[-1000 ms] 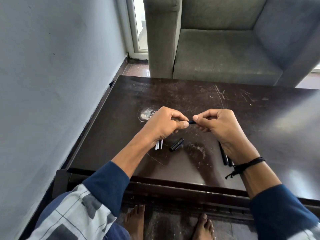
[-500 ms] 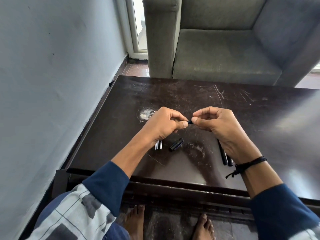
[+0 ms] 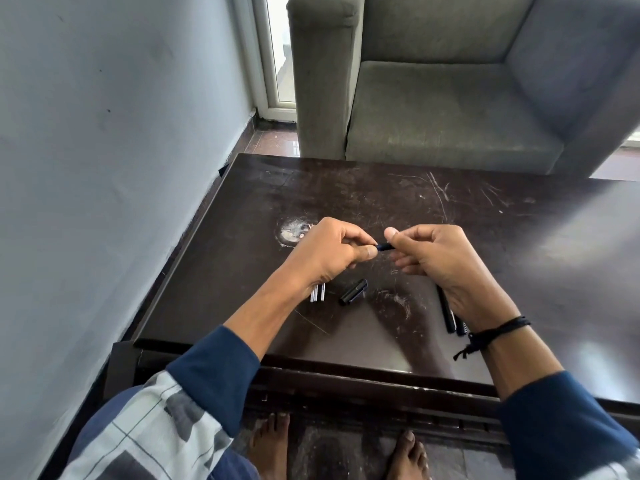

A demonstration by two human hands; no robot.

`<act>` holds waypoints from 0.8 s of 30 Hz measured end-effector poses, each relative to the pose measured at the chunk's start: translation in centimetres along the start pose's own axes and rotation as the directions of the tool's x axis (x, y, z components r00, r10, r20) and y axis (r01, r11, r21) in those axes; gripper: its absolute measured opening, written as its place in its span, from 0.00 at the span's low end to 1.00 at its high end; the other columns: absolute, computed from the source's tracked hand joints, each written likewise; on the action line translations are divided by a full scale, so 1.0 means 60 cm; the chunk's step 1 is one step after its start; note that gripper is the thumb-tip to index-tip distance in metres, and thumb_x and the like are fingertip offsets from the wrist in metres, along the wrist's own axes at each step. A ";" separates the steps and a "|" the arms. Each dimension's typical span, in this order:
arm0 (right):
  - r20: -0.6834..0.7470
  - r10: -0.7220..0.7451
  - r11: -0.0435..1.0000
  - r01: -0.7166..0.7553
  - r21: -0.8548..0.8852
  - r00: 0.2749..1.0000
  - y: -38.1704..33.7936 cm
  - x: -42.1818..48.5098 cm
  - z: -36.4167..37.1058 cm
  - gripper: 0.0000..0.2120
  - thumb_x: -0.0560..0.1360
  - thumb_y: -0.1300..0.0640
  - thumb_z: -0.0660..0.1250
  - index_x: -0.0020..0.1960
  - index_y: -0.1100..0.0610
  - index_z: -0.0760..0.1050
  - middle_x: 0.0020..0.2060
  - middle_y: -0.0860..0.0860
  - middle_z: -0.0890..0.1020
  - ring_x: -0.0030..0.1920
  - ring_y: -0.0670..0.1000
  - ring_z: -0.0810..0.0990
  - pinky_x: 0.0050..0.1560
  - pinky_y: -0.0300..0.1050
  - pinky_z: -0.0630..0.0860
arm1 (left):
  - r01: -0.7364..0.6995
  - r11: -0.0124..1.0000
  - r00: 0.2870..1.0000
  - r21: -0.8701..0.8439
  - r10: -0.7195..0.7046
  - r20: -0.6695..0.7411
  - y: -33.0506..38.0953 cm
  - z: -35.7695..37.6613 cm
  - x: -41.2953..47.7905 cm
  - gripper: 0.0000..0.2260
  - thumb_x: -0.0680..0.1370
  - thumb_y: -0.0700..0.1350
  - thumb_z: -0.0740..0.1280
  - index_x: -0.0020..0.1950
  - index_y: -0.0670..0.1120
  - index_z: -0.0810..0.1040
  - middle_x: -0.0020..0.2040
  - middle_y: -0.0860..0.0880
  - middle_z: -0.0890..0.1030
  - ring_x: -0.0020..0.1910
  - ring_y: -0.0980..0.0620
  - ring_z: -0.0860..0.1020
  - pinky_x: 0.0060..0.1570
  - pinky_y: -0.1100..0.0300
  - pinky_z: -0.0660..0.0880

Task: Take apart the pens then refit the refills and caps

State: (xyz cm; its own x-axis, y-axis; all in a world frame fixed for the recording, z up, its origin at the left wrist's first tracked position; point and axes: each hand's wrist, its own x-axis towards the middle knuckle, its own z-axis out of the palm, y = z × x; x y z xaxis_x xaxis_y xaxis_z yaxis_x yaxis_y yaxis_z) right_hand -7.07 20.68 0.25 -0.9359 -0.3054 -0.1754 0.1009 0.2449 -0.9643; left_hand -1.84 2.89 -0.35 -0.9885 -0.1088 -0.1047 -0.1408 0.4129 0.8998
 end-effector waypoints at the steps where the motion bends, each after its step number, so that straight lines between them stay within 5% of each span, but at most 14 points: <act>1: 0.000 -0.002 1.000 0.002 -0.007 1.000 0.000 0.001 0.000 0.11 0.74 0.54 0.76 0.43 0.62 0.83 0.36 0.59 0.85 0.34 0.49 0.81 0.36 0.37 0.79 | -0.001 1.000 1.000 0.007 0.001 0.001 0.000 0.001 0.000 0.02 0.77 0.42 0.75 0.47 0.49 0.86 0.27 0.55 0.78 0.29 0.59 0.72 0.38 0.66 0.70; 5: 0.037 -0.019 1.000 0.019 0.001 0.999 -0.004 0.001 -0.004 0.07 0.72 0.60 0.78 0.46 0.62 0.84 0.35 0.55 0.83 0.34 0.47 0.80 0.39 0.39 0.78 | -0.003 1.000 1.000 -0.006 0.003 -0.002 0.002 -0.001 -0.001 0.02 0.77 0.41 0.74 0.49 0.46 0.87 0.29 0.53 0.79 0.29 0.59 0.72 0.37 0.68 0.70; 10: 0.022 0.006 1.000 -0.006 0.011 1.000 -0.005 0.000 -0.004 0.10 0.73 0.51 0.76 0.46 0.59 0.84 0.36 0.54 0.85 0.36 0.47 0.82 0.39 0.39 0.80 | 0.001 1.000 1.000 -0.001 -0.001 -0.002 0.005 -0.001 -0.003 0.02 0.78 0.42 0.74 0.49 0.47 0.87 0.30 0.52 0.79 0.30 0.58 0.73 0.40 0.65 0.71; 14: 0.026 0.004 1.000 -0.004 -0.006 1.000 -0.006 0.000 -0.005 0.06 0.74 0.59 0.76 0.43 0.62 0.84 0.34 0.57 0.84 0.34 0.48 0.80 0.35 0.36 0.78 | -0.001 1.000 1.000 0.005 0.001 -0.004 0.003 0.002 -0.002 0.02 0.77 0.43 0.74 0.48 0.47 0.87 0.31 0.50 0.79 0.31 0.56 0.73 0.42 0.60 0.72; 21: 0.041 0.050 0.999 -0.050 0.010 0.998 -0.005 0.000 -0.002 0.09 0.74 0.54 0.76 0.45 0.60 0.83 0.33 0.53 0.84 0.32 0.45 0.80 0.36 0.36 0.79 | -0.006 1.000 1.000 -0.006 0.006 -0.003 0.001 0.002 -0.003 0.04 0.78 0.42 0.74 0.51 0.45 0.87 0.29 0.54 0.78 0.29 0.59 0.72 0.36 0.71 0.70; 24: 0.043 0.056 0.998 -0.056 -0.004 0.997 -0.008 0.001 -0.003 0.06 0.75 0.60 0.75 0.44 0.63 0.83 0.33 0.55 0.84 0.32 0.46 0.80 0.34 0.36 0.78 | -0.001 1.000 1.000 -0.009 0.001 0.004 0.002 0.004 -0.002 0.04 0.78 0.42 0.74 0.51 0.44 0.87 0.27 0.57 0.78 0.28 0.60 0.72 0.36 0.71 0.70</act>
State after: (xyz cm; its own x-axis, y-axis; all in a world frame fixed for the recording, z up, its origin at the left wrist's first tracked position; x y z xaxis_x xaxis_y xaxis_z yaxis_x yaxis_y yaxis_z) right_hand -7.23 20.72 0.73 -0.9134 -0.3302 -0.2379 0.1522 0.2651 -0.9521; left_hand -1.74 3.18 -0.35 -0.9888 -0.1053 -0.1055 -0.1396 0.4050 0.9036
